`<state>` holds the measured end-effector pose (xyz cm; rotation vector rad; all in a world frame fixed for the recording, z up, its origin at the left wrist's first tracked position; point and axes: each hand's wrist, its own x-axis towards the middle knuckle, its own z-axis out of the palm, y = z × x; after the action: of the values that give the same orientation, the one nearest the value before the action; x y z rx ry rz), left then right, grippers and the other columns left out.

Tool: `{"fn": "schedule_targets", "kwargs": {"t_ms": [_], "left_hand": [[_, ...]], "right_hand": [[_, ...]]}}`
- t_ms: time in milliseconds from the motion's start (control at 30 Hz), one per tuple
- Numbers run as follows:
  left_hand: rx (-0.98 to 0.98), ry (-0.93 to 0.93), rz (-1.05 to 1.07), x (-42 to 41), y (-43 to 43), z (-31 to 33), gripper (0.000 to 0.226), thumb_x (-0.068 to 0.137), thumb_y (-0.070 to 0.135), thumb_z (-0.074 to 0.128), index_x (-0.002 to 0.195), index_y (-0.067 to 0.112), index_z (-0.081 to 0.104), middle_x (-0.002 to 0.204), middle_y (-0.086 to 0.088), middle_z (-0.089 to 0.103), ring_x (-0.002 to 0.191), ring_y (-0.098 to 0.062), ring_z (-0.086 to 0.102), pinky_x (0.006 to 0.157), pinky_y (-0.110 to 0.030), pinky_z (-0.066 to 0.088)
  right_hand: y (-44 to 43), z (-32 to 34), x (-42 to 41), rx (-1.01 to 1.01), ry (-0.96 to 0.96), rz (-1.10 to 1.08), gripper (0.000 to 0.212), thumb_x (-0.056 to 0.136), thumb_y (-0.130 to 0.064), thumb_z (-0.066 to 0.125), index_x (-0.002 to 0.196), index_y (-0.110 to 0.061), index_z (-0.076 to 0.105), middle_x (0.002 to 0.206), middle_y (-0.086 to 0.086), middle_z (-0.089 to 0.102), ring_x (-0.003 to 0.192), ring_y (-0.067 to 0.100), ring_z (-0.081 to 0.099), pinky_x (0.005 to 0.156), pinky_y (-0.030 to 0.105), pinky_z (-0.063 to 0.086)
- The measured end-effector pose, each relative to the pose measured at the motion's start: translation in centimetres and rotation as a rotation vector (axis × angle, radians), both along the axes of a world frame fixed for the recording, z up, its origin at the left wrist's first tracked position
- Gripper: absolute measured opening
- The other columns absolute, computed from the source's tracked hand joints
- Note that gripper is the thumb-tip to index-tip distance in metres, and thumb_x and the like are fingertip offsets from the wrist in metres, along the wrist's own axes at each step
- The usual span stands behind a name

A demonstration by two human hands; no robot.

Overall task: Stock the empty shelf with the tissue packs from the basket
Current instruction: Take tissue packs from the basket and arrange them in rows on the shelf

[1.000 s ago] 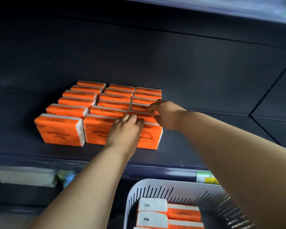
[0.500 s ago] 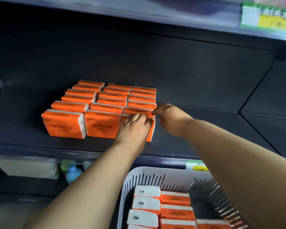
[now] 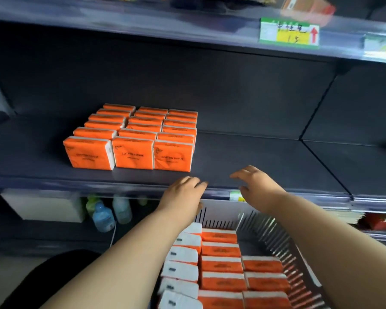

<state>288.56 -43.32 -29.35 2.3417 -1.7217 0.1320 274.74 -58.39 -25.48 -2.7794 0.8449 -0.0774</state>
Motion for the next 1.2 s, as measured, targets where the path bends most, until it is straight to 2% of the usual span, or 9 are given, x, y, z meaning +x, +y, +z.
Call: {"fn": "schedule_targets", "kwargs": {"t_ms": [200, 367, 533, 667, 833, 933, 1100, 1133, 1200], "left_hand": [[0.114, 0.093, 0.027, -2.9, 1.7, -3.1, 0.055, 0.092, 0.032, 0.054, 0.142, 0.021, 0.035, 0.142, 0.003, 0.04, 0.131, -0.017, 0.034, 0.104, -0.029, 0.03], [0.18, 0.164, 0.034, -4.9, 2.8, -5.0, 0.045, 0.09, 0.027, 0.057, 0.133, 0.02, 0.046, 0.134, 0.002, 0.046, 0.126, -0.02, 0.04, 0.101, -0.031, 0.038], [0.296, 0.227, 0.062, -6.1, 3.1, -6.8, 0.04, 0.09, 0.027, 0.055, 0.129, 0.02, 0.05, 0.131, 0.001, 0.048, 0.122, -0.021, 0.043, 0.097, -0.034, 0.041], [0.358, 0.248, 0.057, -6.4, 3.1, -8.3, 0.039, 0.09, 0.026, 0.054, 0.129, 0.02, 0.05, 0.135, 0.001, 0.046, 0.122, -0.022, 0.044, 0.097, -0.034, 0.042], [0.402, 0.261, 0.052, -6.9, 2.2, -9.4, 0.04, 0.09, 0.025, 0.051, 0.13, 0.022, 0.047, 0.129, 0.002, 0.047, 0.116, -0.02, 0.046, 0.091, -0.034, 0.044], [0.423, 0.25, 0.021, -7.8, 1.5, -9.8, 0.039, 0.091, 0.024, 0.05, 0.13, 0.02, 0.048, 0.129, 0.001, 0.047, 0.117, -0.021, 0.045, 0.093, -0.037, 0.045], [0.341, 0.302, -0.075, -10.2, -0.1, -10.3, 0.038, 0.09, 0.023, 0.054, 0.129, 0.021, 0.051, 0.13, 0.003, 0.049, 0.118, -0.02, 0.045, 0.097, -0.037, 0.044], [0.333, 0.325, -0.089, -10.8, -0.5, -10.5, 0.038, 0.09, 0.022, 0.054, 0.128, 0.021, 0.052, 0.13, 0.003, 0.05, 0.118, -0.02, 0.046, 0.096, -0.036, 0.044], [0.342, 0.372, -0.093, -11.9, -1.3, -11.2, 0.039, 0.089, 0.02, 0.054, 0.128, 0.022, 0.053, 0.129, 0.002, 0.05, 0.117, -0.022, 0.048, 0.095, -0.035, 0.044]], "right_hand": [[1.8, -3.6, -4.6, 0.071, 0.066, -0.045, 0.042, 0.092, -0.012, 0.047, 0.131, -0.026, 0.051, 0.139, -0.002, 0.042, 0.119, 0.018, 0.051, 0.1, 0.023, 0.037], [3.3, -7.0, -6.9, 0.158, 0.126, -0.035, 0.043, 0.091, -0.009, 0.048, 0.132, -0.022, 0.051, 0.14, 0.0, 0.043, 0.126, 0.017, 0.045, 0.105, 0.022, 0.032], [3.7, -10.0, -8.0, 0.238, 0.162, -0.022, 0.041, 0.09, -0.011, 0.048, 0.129, -0.02, 0.054, 0.132, 0.002, 0.047, 0.118, 0.018, 0.051, 0.101, 0.021, 0.036], [3.1, -12.2, -8.7, 0.263, 0.203, -0.061, 0.041, 0.09, -0.013, 0.05, 0.13, -0.02, 0.054, 0.136, 0.002, 0.045, 0.121, 0.018, 0.049, 0.103, 0.022, 0.036], [1.1, -13.9, -9.7, 0.253, 0.338, -0.163, 0.05, 0.09, -0.007, 0.047, 0.138, -0.02, 0.045, 0.146, 0.004, 0.036, 0.131, 0.02, 0.042, 0.107, 0.023, 0.03], [0.1, -14.6, -9.7, 0.212, 0.462, -0.159, 0.049, 0.09, -0.003, 0.043, 0.137, -0.016, 0.045, 0.143, 0.007, 0.042, 0.129, 0.022, 0.043, 0.109, 0.028, 0.034], [-0.6, -15.4, -9.6, 0.163, 0.57, -0.157, 0.034, 0.093, -0.011, 0.046, 0.126, -0.012, 0.054, 0.131, 0.01, 0.051, 0.119, 0.027, 0.051, 0.099, 0.036, 0.044], [-0.7, -15.4, -9.6, 0.164, 0.571, -0.145, 0.031, 0.094, -0.014, 0.045, 0.124, -0.011, 0.054, 0.131, 0.011, 0.051, 0.118, 0.029, 0.05, 0.097, 0.035, 0.045], [-0.8, -15.6, -9.9, 0.176, 0.585, -0.095, 0.033, 0.097, -0.013, 0.04, 0.127, -0.004, 0.051, 0.133, 0.014, 0.049, 0.121, 0.029, 0.048, 0.084, 0.019, 0.045]]}}
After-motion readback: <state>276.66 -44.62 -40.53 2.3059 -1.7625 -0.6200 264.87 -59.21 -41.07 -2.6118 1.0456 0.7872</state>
